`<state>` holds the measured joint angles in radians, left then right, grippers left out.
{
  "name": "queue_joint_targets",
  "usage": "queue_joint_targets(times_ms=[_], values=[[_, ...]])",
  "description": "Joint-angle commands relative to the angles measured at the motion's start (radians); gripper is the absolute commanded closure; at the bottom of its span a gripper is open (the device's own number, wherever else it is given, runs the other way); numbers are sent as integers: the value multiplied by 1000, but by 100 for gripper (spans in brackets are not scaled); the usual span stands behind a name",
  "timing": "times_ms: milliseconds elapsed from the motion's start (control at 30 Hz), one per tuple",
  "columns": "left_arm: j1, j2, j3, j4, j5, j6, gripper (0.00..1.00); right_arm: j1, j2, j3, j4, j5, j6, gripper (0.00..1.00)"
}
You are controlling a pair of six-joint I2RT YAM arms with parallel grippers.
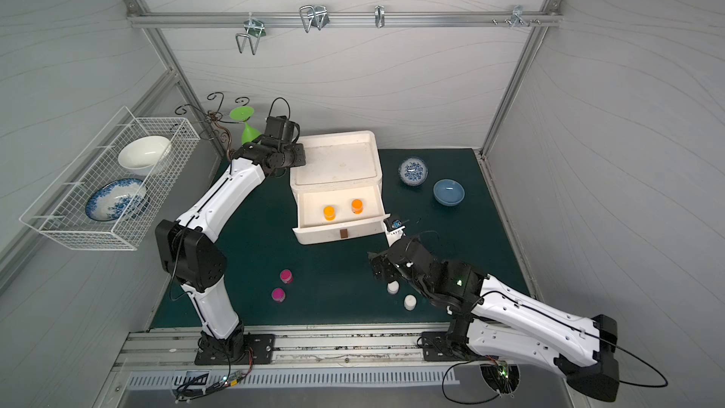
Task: Put the paint cans in the drawer according to color
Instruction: Close the drawer of the storage box.
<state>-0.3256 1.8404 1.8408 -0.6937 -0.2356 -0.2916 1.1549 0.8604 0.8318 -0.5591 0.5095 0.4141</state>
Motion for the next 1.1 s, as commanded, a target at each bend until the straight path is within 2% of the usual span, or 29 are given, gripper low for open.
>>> queue_joint_targets(times_ms=[0, 167, 333, 733, 1067], values=[[2, 2, 25, -27, 67, 3, 82, 6, 46, -12, 122, 27, -31, 1], [2, -13, 11, -34, 83, -12, 82, 6, 185, 21, 217, -2, -29, 1], [2, -40, -28, -35, 90, -36, 82, 9, 313, 49, 284, -21, 60, 1], [-1, -78, -57, -27, 146, -70, 83, 4, 561, 196, 448, 150, 91, 1], [-1, -76, -63, -22, 190, -89, 83, -32, 709, 366, 469, 123, 100, 1]])
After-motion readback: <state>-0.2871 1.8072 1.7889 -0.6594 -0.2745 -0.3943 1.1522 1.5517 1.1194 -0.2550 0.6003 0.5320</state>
